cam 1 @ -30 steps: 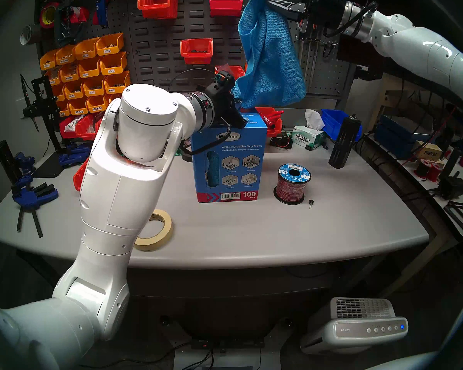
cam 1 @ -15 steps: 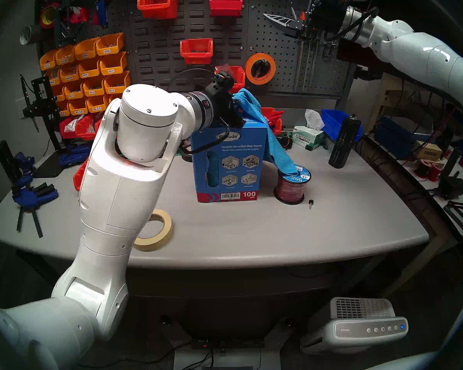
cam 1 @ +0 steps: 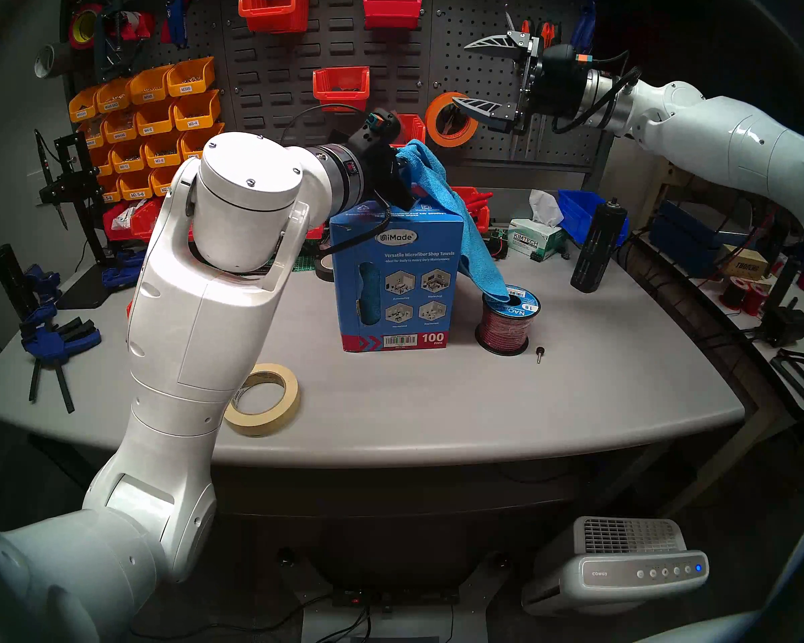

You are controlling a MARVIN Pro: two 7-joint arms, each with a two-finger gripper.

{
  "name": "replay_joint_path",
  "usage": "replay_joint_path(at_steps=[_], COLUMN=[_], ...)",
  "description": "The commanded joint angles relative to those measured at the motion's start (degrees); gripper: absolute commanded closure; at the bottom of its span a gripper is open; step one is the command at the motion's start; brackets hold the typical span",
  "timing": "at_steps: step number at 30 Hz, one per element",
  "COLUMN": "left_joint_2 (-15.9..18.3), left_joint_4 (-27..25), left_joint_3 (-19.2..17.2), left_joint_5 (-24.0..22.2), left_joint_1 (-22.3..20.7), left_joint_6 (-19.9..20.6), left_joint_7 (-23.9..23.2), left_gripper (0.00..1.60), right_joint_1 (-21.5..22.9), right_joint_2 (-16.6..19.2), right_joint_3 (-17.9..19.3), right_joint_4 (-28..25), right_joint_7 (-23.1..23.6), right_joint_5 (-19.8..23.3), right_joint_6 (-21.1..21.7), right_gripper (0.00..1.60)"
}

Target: Take out a shop towel

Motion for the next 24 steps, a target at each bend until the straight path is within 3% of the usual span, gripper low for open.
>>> replay_joint_path(at_steps=[1,12,24], left_joint_2=[-1.3,-1.47,-1.7], left_joint_4=[-0.78,0.5,1.15], left_joint_3=[-3.68,-5.93,-5.7], left_joint_5=[-0.07,0.04,-0.03], left_joint_1=[-5.88,-6.73,-3.62], left_joint_6=[-0.52,-0.4,-0.35], left_joint_7=[1.34,1.73,1.43], left_gripper=[1.6,1.6,1.6], right_joint_1=[1.63,2.41,2.82], right_joint_2=[1.34,2.38,2.16], right_joint_3=[0.38,-0.38,-2.0], right_joint_4=[0.36,-0.06,-4.24], right_joint_7=[5.97,6.02,7.43], right_joint_5=[0.11,-0.58,-2.81], right_joint_6=[0.24,0.54,1.69], right_gripper=[0.0,0.0,0.0])
